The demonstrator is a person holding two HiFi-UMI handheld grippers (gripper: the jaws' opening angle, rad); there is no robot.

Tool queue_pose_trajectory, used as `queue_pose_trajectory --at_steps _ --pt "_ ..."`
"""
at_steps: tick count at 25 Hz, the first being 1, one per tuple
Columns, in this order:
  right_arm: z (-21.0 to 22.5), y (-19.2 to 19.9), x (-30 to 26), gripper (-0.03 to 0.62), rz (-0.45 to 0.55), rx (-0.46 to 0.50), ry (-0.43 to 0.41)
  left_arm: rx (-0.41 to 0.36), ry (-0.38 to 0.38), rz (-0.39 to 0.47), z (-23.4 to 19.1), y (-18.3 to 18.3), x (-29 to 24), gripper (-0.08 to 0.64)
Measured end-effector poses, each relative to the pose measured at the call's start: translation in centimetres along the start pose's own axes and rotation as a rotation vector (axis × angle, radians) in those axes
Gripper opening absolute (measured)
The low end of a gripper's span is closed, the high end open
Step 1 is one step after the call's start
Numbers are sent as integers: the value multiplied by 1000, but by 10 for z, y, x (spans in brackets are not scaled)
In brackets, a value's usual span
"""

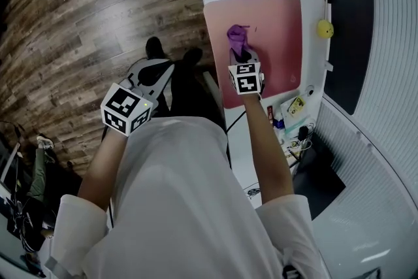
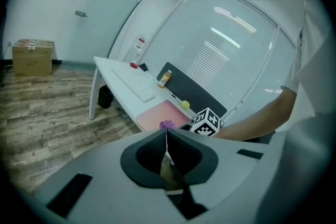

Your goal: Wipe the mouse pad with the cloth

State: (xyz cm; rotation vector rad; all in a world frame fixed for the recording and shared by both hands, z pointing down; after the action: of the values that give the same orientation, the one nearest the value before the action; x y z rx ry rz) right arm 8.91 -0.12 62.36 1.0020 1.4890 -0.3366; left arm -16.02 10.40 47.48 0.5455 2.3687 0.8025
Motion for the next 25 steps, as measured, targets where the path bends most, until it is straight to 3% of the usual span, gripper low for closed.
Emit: queue_pose_trajectory --at_steps 25 --pt "-65 -34 3 75 -27 -27 -55 -23 39 6 -32 -15 31 20"
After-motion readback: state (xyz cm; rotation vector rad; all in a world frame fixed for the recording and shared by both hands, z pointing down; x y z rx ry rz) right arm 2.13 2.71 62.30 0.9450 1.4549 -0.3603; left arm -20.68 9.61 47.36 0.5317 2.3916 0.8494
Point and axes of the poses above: the fingertips, and each gripper's own axes: x backward along the fingers, z to its right, y out of its underside, the point moved 6 cm from there along x, backward along the fingers, and after that the axes turned 12 degrees about y, right-handed, at the moved point
